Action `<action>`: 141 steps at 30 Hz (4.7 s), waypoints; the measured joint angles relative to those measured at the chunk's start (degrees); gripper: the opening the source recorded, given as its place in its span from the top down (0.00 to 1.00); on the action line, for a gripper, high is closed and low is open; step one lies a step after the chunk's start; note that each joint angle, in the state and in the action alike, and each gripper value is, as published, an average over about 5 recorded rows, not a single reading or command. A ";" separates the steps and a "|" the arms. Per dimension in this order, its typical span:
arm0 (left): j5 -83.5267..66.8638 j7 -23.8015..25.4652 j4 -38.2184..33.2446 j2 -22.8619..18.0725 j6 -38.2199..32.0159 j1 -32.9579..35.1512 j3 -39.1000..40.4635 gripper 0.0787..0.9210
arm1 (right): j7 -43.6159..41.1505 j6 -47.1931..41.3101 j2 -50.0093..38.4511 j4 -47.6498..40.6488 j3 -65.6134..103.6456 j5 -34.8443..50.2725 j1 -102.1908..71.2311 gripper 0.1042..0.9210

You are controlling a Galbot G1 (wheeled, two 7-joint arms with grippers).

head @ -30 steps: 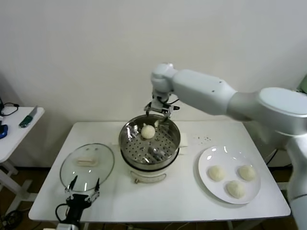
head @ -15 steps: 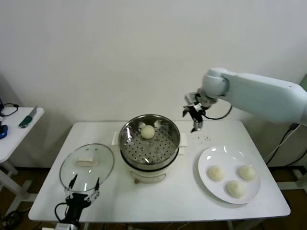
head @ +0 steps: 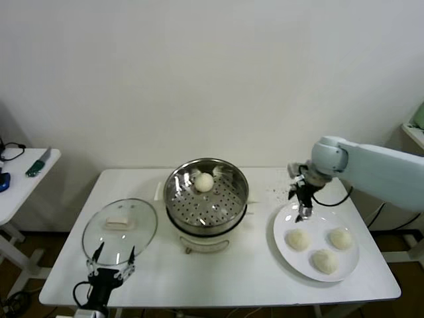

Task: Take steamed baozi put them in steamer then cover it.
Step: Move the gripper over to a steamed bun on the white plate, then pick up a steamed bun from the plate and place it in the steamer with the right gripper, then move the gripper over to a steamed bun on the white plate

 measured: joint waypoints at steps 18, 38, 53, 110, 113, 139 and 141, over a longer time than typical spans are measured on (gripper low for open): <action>0.11 -0.21 0.95 -0.57 -0.07 0.20 -0.20 0.12 | 1.25 0.07 1.05 -4.16 3.61 -4.69 -10.19 0.12; 0.24 -0.20 1.03 -0.68 -0.09 0.39 -0.15 0.12 | 1.68 0.85 1.31 -4.67 3.64 -3.79 -9.39 0.31; 0.21 0.76 -0.28 -0.27 0.59 0.09 1.28 0.12 | 0.73 1.12 8.79 -7.41 -7.59 11.95 13.92 0.31; -1.35 1.28 -1.39 1.63 2.33 -0.63 1.17 0.12 | 4.34 -4.50 48.58 -22.94 -11.40 30.97 9.91 0.12; -1.35 1.24 -1.50 1.57 2.39 -0.62 1.20 0.12 | 3.92 -4.40 47.86 -22.19 -11.42 30.87 10.67 0.12; 0.38 0.02 -3.14 1.46 2.95 0.43 1.32 0.12 | 2.12 3.15 9.56 6.69 -15.63 17.95 24.84 0.12; 0.75 -0.05 -3.28 1.17 2.97 0.68 1.32 0.12 | 2.09 4.08 5.75 8.38 -15.63 15.34 24.14 0.12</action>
